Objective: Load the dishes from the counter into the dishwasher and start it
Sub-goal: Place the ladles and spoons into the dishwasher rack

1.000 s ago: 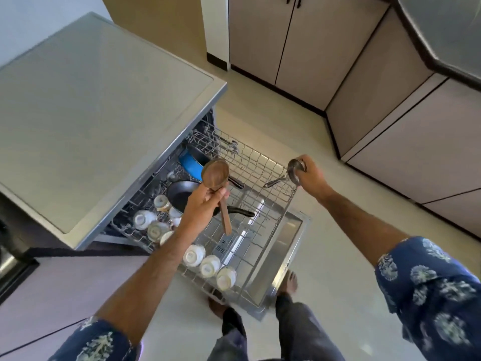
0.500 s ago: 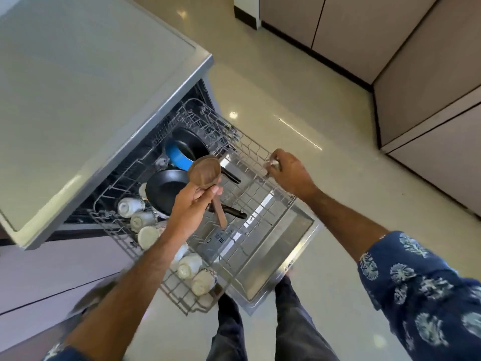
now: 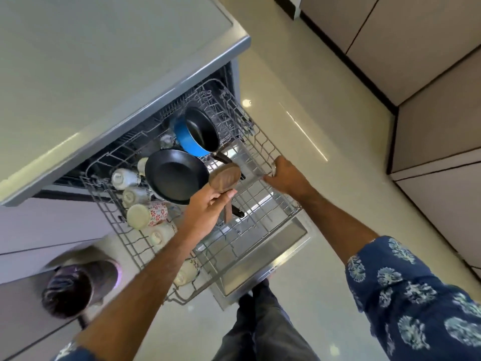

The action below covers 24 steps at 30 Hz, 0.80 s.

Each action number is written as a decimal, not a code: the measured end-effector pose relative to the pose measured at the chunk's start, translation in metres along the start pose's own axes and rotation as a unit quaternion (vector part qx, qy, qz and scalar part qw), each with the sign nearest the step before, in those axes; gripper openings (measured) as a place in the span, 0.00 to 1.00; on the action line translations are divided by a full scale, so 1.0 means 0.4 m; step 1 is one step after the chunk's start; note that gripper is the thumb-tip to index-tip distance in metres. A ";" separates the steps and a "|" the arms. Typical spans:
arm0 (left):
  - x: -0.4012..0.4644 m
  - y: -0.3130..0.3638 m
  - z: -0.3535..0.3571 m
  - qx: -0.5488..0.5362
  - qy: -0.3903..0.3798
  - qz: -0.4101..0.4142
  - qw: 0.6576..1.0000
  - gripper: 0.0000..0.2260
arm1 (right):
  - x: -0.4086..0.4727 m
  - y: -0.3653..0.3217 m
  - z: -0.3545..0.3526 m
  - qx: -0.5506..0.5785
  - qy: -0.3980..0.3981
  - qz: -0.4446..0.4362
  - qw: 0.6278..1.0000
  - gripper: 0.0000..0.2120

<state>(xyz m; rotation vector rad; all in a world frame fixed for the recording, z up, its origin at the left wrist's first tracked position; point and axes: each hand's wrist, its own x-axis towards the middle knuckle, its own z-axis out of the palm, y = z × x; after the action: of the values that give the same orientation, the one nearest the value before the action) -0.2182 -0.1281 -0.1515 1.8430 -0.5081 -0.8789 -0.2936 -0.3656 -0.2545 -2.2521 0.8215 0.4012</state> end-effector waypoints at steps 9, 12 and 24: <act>-0.070 0.007 -0.008 0.031 -0.030 0.028 0.999 0.07 | -0.272 -0.190 -0.173 0.234 0.002 -0.068 0.970 0.24; -0.074 0.028 0.004 0.039 -0.069 0.003 0.997 0.04 | -0.350 -0.269 -0.211 0.363 -0.152 -0.086 0.915 0.24; -0.013 -0.045 0.117 0.298 0.190 0.053 0.934 0.26 | -0.166 -0.072 -0.317 0.288 0.068 -0.061 0.953 0.05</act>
<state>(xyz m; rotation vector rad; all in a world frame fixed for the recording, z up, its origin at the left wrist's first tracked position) -0.2578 -0.1452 -0.1776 2.4377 -0.6643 -0.2803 -0.3184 -0.4091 -0.1174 -1.7795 0.7456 -0.0566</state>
